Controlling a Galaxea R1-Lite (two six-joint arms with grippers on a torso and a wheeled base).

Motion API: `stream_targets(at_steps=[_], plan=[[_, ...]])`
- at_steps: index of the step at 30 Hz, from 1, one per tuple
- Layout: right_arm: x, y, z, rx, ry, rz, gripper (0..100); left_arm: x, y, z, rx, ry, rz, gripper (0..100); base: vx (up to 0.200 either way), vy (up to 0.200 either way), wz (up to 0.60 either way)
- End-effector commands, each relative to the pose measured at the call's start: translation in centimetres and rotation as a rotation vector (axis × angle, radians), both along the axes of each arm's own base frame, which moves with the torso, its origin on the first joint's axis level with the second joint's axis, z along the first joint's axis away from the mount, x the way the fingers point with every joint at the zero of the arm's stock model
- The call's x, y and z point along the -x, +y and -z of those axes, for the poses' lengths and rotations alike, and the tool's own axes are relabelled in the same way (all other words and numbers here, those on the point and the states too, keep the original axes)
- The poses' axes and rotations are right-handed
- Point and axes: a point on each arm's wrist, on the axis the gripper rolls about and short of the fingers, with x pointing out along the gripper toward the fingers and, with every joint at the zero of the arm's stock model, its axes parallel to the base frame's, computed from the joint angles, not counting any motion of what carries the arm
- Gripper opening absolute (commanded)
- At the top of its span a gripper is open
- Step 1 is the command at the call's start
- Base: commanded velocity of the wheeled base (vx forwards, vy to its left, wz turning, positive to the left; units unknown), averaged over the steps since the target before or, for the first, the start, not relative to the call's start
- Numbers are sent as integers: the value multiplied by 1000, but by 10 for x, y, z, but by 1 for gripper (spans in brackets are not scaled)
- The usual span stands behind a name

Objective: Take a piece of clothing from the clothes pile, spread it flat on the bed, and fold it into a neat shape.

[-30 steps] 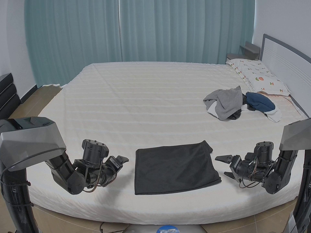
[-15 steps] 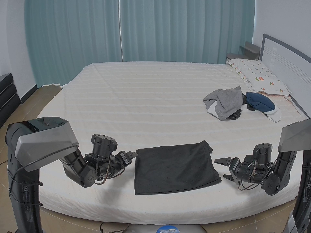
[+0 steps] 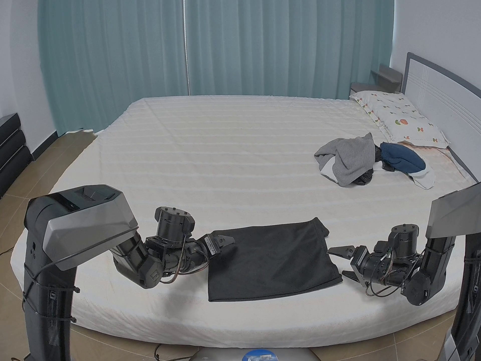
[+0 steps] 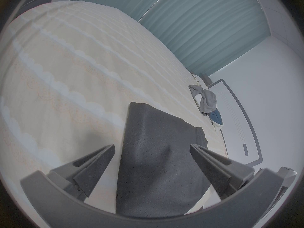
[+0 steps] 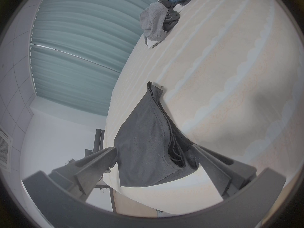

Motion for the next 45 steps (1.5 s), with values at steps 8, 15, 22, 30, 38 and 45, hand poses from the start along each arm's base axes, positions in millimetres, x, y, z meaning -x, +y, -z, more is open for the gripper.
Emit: stream_targets(at_steps=[8,15,22,30,38,45], plan=[[0,-1,0,-1,2,3,100,2,0,4,-11,8,-6,0,0,0,0],[0,-3,-1,-2,-1,12,100,3,1,3,-15,8,-11,0,0,0,0],[-1,-4,0,-1,2,15,100,2,1,2,-5,7,-15,0,0,0,0],[-1,-5,0,-2,3,19,100,2,1,-2,21,15,-39,0,0,0,0],[-3,-11,-3,-4,-11,40,100,4,4,-4,25,21,-52,0,0,125,0],[-7,-22,-4,-5,-18,78,100,4,7,-6,27,18,-59,0,0,200,0]])
